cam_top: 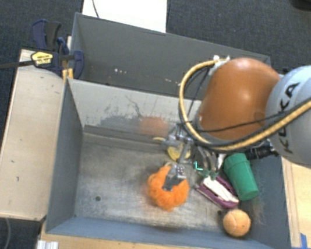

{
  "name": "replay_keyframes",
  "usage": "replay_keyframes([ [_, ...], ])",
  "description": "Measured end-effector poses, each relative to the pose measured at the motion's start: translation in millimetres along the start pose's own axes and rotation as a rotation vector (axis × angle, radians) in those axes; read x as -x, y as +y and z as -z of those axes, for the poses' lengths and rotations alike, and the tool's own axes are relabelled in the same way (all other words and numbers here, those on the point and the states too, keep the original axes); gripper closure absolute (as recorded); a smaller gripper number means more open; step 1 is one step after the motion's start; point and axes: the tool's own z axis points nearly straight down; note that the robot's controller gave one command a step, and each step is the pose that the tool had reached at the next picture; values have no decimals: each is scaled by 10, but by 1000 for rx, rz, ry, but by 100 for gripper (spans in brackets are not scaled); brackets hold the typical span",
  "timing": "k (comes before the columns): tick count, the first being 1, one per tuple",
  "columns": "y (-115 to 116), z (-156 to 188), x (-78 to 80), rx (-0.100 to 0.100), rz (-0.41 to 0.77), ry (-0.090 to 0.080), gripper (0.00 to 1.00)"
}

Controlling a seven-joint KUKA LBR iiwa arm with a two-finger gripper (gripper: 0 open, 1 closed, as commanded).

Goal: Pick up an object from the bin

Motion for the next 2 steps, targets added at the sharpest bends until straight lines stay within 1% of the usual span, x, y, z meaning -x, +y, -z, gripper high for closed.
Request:
replay_keyframes([
  [1, -97, -445, 15, 0, 76, -5, 0],
  [2, -198, -958, 118, 0, -35, -2, 0],
])
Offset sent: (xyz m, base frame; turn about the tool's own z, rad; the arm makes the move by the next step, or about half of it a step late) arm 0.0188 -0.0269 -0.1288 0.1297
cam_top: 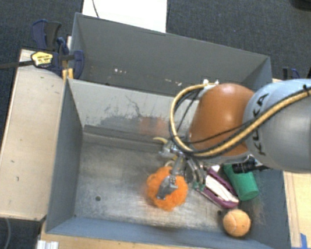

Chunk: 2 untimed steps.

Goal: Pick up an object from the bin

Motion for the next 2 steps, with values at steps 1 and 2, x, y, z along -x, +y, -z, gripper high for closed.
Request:
replay_keyframes([
  [1, -45, -293, -33, -1, -64, 4, 0],
  [2, -427, -483, -26, 2, 95, -8, 100],
])
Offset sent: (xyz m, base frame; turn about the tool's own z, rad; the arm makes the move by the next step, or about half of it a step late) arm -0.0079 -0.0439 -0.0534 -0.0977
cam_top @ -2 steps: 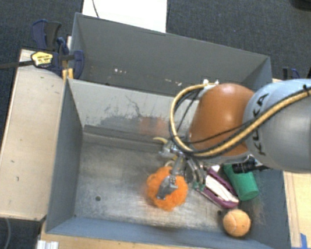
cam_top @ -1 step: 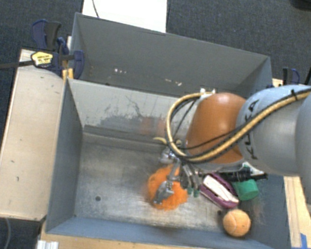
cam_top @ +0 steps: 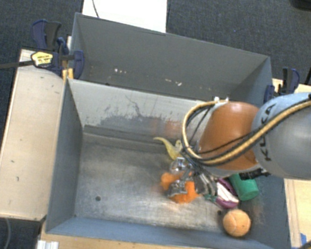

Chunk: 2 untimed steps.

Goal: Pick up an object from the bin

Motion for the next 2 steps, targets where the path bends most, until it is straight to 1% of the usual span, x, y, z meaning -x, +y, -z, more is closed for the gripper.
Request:
replay_keyframes([
  [1, 0, 0, 0, 0, -1, 0, 100],
  [2, 452, 728, -438, -1, 35, 11, 100],
])
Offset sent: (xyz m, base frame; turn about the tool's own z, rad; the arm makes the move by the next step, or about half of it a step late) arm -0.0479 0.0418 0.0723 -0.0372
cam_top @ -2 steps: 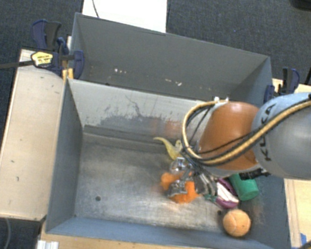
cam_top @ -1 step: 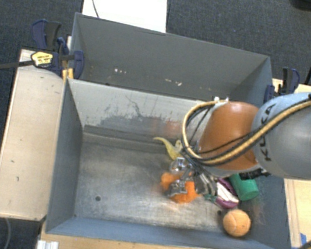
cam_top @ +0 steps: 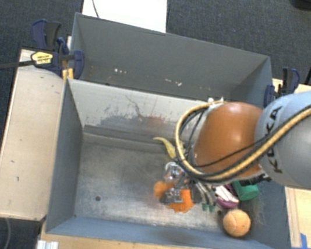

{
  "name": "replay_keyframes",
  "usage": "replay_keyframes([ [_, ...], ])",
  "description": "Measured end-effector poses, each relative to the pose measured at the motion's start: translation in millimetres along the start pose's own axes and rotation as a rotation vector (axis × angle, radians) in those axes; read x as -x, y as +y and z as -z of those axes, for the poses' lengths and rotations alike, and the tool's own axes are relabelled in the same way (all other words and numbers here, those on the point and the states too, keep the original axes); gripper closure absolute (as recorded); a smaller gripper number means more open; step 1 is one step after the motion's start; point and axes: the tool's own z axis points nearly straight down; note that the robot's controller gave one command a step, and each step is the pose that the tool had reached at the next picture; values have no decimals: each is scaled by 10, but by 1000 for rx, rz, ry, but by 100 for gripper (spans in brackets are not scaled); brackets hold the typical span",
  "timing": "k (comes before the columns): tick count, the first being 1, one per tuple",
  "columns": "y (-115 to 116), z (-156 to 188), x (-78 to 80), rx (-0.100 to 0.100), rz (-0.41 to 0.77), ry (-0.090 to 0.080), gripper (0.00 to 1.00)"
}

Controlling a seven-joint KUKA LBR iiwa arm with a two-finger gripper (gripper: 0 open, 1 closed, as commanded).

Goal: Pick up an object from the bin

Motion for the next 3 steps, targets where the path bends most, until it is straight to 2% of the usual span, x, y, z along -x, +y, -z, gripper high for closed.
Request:
replay_keyframes([
  [1, 0, 0, 0, 0, -1, 0, 100],
  [2, -124, 505, 123, 0, -44, 6, 100],
  [3, 109, 1029, 97, -1, -61, 1, 100],
])
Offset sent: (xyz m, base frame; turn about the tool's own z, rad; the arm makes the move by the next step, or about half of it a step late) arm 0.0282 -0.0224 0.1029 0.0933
